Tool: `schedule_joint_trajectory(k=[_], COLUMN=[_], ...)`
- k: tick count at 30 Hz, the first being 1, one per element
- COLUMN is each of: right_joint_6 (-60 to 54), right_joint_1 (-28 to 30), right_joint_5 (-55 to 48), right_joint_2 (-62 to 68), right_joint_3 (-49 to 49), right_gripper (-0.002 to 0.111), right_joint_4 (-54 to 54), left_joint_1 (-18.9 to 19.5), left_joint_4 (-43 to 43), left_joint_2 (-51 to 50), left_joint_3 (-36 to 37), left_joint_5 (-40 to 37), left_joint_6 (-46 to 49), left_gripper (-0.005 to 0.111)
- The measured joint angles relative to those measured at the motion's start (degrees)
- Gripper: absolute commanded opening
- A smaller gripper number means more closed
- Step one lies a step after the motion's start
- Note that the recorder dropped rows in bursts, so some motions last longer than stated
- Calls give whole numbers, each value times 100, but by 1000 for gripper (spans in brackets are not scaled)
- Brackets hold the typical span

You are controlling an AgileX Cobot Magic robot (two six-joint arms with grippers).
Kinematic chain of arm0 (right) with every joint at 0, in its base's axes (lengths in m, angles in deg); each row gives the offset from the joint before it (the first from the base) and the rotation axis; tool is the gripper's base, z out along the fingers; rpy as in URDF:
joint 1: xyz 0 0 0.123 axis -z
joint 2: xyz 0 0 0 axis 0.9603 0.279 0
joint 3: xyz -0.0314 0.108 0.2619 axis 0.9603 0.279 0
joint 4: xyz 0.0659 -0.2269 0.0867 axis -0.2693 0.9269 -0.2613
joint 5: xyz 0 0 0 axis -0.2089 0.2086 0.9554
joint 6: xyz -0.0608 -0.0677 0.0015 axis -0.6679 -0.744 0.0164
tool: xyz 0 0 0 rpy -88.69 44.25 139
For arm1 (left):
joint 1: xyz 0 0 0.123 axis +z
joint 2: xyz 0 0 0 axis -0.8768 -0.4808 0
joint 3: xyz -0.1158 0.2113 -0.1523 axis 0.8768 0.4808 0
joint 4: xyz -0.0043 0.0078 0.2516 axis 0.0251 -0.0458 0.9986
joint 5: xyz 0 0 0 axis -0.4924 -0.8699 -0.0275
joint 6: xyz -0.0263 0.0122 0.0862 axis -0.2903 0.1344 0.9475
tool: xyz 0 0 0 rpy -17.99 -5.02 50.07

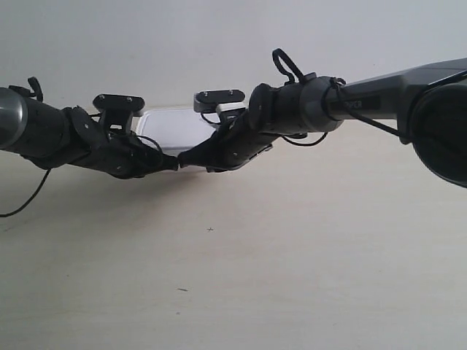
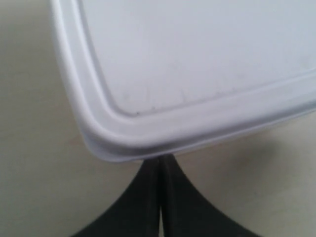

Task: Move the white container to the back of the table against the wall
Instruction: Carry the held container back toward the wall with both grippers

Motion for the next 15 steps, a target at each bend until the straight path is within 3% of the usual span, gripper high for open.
schedule_joint_trajectory(k=[15], right_joint_6=[222], right_joint_1=[166], right_joint_5=[-19], right_joint_2=[163], right_joint_3=[-405], right_gripper=[0], right_joint_4=[289], left_joint_1=[0], left_joint_4=[0], left_joint_2=[-193], left_joint_3=[-537], left_joint_5=[15], left_joint_6=[27], left_gripper=[0])
